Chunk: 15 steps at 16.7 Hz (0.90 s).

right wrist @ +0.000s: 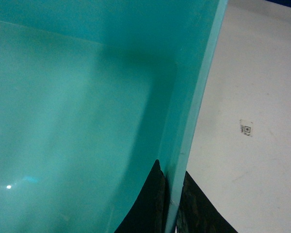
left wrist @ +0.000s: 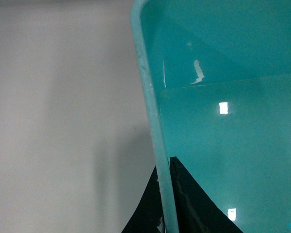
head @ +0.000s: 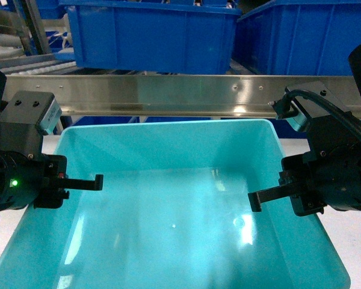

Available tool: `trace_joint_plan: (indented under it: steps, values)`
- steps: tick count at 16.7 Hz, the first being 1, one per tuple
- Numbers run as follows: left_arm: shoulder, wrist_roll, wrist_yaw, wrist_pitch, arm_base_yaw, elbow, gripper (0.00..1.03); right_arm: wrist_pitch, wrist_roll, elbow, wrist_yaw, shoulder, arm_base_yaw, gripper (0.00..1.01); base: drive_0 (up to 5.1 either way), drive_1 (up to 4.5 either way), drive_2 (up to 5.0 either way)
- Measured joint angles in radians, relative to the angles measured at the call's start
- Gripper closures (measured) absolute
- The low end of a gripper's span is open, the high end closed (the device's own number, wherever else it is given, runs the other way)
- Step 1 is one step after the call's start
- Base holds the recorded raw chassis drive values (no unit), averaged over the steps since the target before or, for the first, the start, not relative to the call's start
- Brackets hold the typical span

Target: Organize blue bins on left shelf correctly

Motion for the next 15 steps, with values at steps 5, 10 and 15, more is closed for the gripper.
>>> trace_joint_plan:
  steps: [5,10,15]
  values:
    - [0.0,0.0,0.0,-0.002,0.001,0.0,1.01,0.0,0.0,0.0,0.0,0.0,0.001,0.98,-2.8,0.83,2.2]
    - [0.0,0.0,0.0,-0.003,0.001,0.0,1.01,-0.002,0.0,0.0,0.0,0.0,0.001,0.98,-4.6,1.39,3.7]
    - [0.0,0.0,0.0,-0.002,0.001,0.0,1.01,0.002,0.0,0.0,0.0,0.0,0.001,0.98,-4.6,1.39,3.7]
